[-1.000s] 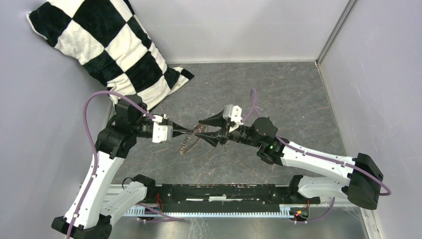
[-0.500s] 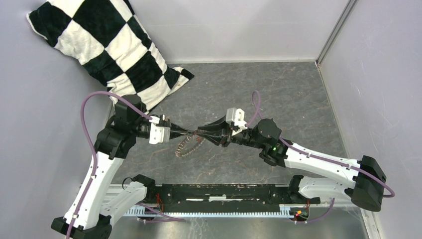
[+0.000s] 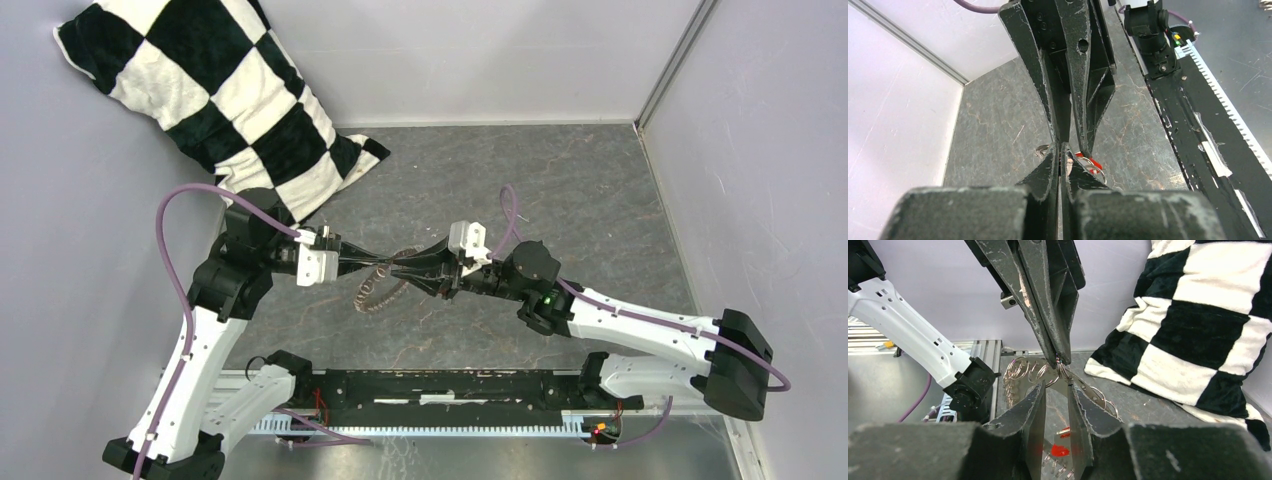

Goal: Put the keys on the keyring
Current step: Adjust the keyring.

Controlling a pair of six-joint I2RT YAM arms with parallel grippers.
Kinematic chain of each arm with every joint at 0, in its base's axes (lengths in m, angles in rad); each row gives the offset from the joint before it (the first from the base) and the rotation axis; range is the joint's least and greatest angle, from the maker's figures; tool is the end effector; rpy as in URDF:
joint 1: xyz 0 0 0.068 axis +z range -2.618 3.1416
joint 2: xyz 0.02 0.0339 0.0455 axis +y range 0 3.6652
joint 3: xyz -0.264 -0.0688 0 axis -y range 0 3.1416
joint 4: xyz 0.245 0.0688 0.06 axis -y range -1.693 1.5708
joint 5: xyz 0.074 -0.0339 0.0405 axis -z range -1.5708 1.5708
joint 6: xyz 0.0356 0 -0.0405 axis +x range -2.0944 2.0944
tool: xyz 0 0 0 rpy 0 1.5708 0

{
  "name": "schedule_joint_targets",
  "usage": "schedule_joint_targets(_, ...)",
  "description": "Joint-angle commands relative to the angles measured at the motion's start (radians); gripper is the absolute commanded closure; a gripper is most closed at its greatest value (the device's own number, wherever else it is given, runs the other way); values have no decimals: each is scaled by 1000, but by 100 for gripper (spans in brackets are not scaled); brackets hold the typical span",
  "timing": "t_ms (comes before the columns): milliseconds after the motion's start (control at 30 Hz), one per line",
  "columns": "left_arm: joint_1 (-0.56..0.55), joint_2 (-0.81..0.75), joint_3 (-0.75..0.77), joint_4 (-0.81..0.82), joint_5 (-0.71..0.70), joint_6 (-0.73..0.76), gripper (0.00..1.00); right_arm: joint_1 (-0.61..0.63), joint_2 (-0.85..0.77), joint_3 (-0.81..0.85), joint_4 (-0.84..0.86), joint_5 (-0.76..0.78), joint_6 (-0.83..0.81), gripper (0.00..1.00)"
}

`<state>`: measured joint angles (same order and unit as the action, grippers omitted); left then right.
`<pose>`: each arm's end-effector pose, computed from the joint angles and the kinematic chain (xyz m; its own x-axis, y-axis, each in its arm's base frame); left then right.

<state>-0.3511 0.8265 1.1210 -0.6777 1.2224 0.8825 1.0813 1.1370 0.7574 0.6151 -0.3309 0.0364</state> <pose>0.1182 -0.0789 0.4040 0.4999 0.0977 -0.8606 0.8657 -0.0861 0.4931 0.1137 0.2380 0.3431 0.0739 0.2118 -0.9745 -0.9866 0.1582 -0.0404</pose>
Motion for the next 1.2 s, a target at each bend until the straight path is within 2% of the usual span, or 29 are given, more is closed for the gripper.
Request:
schedule_joint_targets(0, -6, -13, 27, 53, 47, -43, 98, 10, 14, 49, 47, 36, 0, 72)
schedule_joint_targets(300, -6, -19, 17, 53, 58, -47, 98, 12, 2, 44, 61, 85, -3, 71)
schedule_joint_targets(600, -8, -17, 7, 53, 60, -44, 98, 14, -9, 43, 77, 110, -8, 63)
schedule_joint_targets(1167, -12, -12, -13, 55, 46, -32, 98, 43, 24, 98, 39, 141, -53, 68)
